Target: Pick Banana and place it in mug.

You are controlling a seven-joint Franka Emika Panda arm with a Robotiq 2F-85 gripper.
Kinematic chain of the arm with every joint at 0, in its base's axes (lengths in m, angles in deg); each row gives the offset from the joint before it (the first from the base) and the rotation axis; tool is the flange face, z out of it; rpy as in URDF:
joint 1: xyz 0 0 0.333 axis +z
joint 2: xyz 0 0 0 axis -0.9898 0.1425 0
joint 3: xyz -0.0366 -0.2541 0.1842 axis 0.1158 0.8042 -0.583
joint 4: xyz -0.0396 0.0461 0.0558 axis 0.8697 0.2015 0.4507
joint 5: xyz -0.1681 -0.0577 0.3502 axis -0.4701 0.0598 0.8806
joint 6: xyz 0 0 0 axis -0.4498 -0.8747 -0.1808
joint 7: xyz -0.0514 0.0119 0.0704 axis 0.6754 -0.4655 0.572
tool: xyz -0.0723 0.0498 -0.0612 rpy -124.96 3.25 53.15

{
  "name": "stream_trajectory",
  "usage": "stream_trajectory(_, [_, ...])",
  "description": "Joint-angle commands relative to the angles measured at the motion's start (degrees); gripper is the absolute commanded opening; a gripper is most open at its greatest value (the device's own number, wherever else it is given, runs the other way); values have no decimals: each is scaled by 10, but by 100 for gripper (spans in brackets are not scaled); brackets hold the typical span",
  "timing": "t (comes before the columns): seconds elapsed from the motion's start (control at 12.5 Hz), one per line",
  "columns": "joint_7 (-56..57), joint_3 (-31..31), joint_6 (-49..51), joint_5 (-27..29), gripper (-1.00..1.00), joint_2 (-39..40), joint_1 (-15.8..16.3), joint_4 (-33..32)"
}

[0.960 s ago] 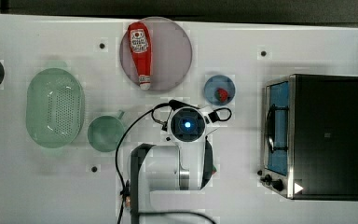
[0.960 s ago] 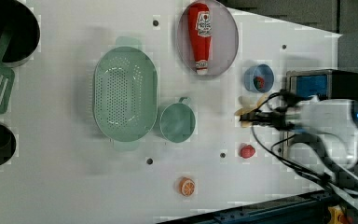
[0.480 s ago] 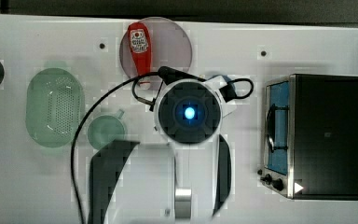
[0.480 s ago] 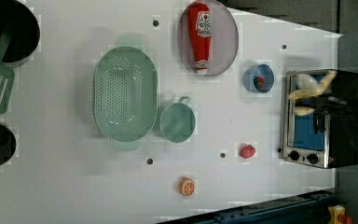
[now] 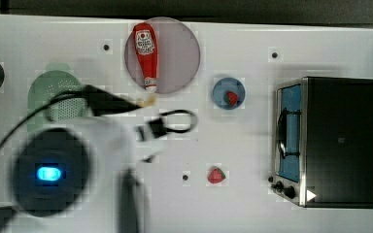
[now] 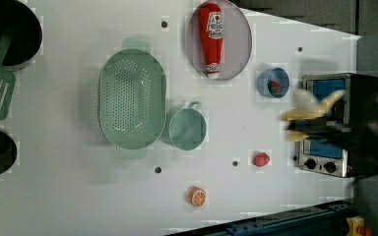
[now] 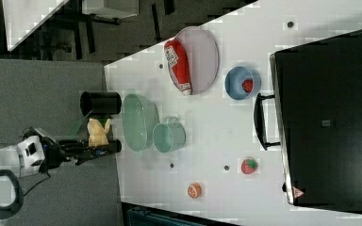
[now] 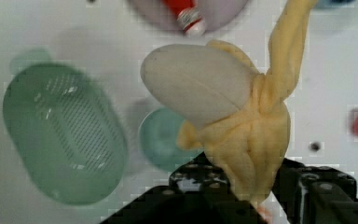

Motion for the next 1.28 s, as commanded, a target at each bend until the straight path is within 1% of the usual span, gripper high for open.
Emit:
stream_trajectory(0.08, [-156, -29, -40, 18, -37, 68, 8, -36])
stream_trajectory(0.16, [-181, -37, -68, 15, -37, 84, 8, -47])
stream_trajectory(0.32, [-194, -43, -124, 10, -37, 105, 8, -78])
stream_trajectory(0.4, [-194, -41, -161, 4, -37, 113, 8, -94])
stream_trajectory(0.48, [-194, -38, -216, 1, -37, 130, 8, -123])
stream_trajectory(0.64, [-194, -37, -235, -5, -36, 145, 7, -142])
stream_trajectory(0.88, [-194, -40, -285, -6, 32, 169, 9, -155])
stream_trajectory(0.96, [-194, -37, -309, -6, 74, 175, 9, -155])
stream_trajectory(1.04, [-194, -35, -317, -6, 93, 176, 8, -154])
stream_trajectory(1.12, [-194, -34, -320, -6, 100, 173, 8, -150])
stream_trajectory(1.28, [-194, -24, -300, -5, 100, 146, 4, -128])
